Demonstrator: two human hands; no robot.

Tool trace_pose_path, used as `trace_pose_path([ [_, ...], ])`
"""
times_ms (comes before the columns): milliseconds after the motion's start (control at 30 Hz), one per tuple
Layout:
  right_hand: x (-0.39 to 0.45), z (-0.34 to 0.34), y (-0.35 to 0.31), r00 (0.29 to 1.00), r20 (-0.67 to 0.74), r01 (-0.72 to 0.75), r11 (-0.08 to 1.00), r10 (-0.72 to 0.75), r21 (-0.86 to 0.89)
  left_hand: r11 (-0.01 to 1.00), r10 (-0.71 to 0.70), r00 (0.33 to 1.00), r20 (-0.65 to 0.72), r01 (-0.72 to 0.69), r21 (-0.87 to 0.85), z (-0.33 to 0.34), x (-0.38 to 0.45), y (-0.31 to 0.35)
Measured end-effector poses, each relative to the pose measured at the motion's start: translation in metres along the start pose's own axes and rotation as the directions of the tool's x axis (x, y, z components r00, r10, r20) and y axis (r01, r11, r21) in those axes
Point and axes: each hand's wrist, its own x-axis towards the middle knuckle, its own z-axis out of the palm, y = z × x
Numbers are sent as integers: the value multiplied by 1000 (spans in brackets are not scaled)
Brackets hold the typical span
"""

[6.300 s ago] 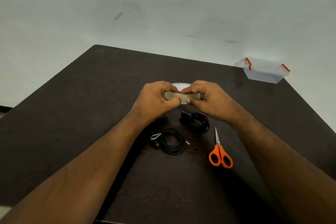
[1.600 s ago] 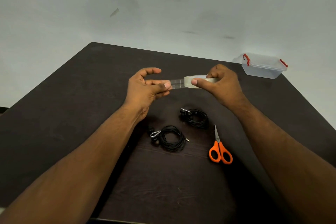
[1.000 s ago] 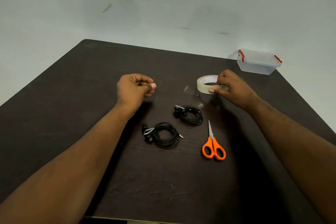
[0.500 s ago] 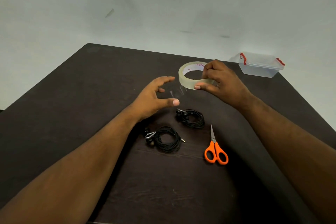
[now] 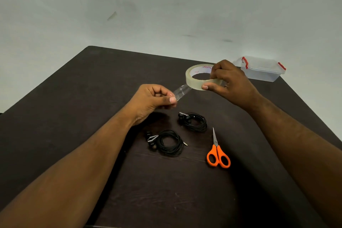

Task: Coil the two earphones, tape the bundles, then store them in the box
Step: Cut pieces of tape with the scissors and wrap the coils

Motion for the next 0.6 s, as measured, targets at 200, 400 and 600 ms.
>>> trace_pose_path([
  [200,-13,9,27,967,253,0,998,15,-61,900,4,994,-110,44,433,-22,1,9],
  [400,-10,20,46,889,457,100,975,2,-199,721,61,991,-115,36,692,-34,2,10],
  [600,5,29,63,815,580,219,930,-7,-296,622,148,980,-136,15,783,-37,5,10],
])
